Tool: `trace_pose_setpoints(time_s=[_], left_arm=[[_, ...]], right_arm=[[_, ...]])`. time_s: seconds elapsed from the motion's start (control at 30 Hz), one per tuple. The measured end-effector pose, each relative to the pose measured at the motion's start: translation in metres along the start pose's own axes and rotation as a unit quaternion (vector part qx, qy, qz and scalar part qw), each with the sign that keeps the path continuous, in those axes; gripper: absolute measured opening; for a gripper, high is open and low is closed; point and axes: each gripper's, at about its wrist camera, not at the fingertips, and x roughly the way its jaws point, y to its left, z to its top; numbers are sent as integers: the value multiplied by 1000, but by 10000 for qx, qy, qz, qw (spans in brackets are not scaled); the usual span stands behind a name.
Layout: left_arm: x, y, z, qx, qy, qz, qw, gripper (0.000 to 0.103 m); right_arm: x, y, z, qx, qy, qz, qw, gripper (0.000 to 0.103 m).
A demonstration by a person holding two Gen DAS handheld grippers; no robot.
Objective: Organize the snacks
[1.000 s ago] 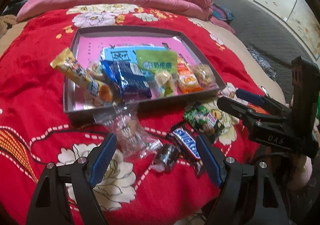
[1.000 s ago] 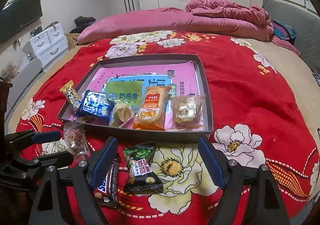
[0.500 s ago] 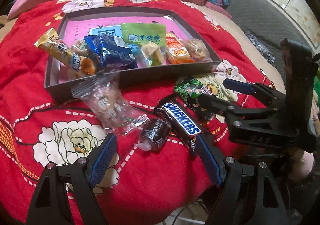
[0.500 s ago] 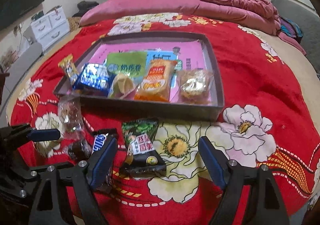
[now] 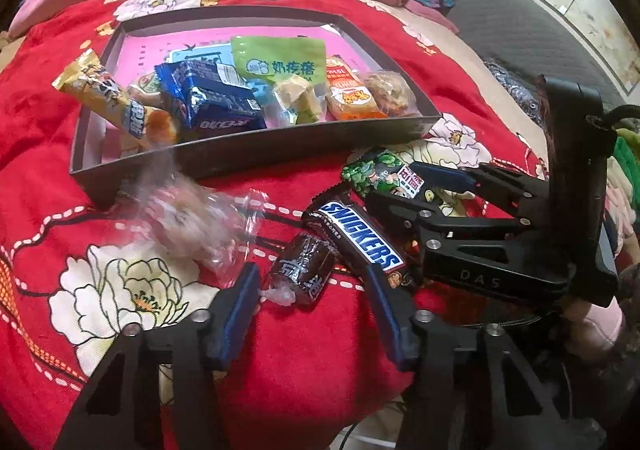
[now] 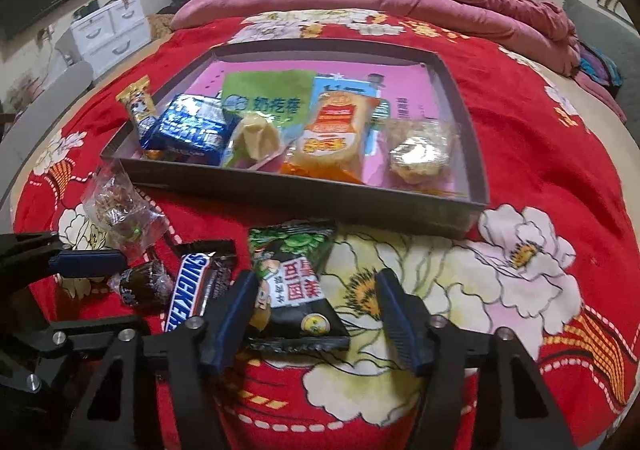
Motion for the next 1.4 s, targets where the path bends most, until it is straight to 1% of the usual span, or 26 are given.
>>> trace_pose_setpoints(time_s=[0.07, 0.13, 0.3, 0.4, 0.47, 0.77, 0.83, 0.93, 1.03, 1.27, 1.4], left_arm=[[3, -1, 0, 26, 28, -16, 10000, 47], [5, -3, 1, 55, 39, -31, 10000, 45], [9, -5, 1, 131, 77, -28, 9999, 44], [11, -4, 2, 115, 86, -54, 9999, 41], [13, -5, 3, 133, 94, -4, 9999, 33], [12, -5, 5, 151, 52, -34, 9999, 32], [3, -5, 5, 145, -52, -112, 9998, 31], [-11, -7, 7, 172, -287, -128, 9994, 31], [-24, -4, 10, 85, -521, -191, 9984, 31], [-37, 4, 17, -11, -819, -157, 9965, 31], [-42, 7, 23, -33, -994, -54, 9950, 31]], right_arm=[[1, 0, 1, 9, 4, 30, 10000, 55], [2, -1, 2, 23, -9, 53, 10000, 52], [6, -2, 4, 53, -1, 97, 9999, 47], [6, -5, 5, 158, -22, 171, 9997, 38], [4, -8, 4, 219, -48, 213, 9995, 36], [-14, -14, 1, 416, -167, 301, 9985, 34], [-19, -15, 3, 459, -238, 315, 9982, 34], [-27, -16, 5, 514, -369, 343, 9974, 34], [-34, -16, 9, 553, -467, 390, 9966, 34], [-40, -18, 14, 642, -580, 447, 9952, 34], [-42, -19, 17, 662, -636, 443, 9948, 34]])
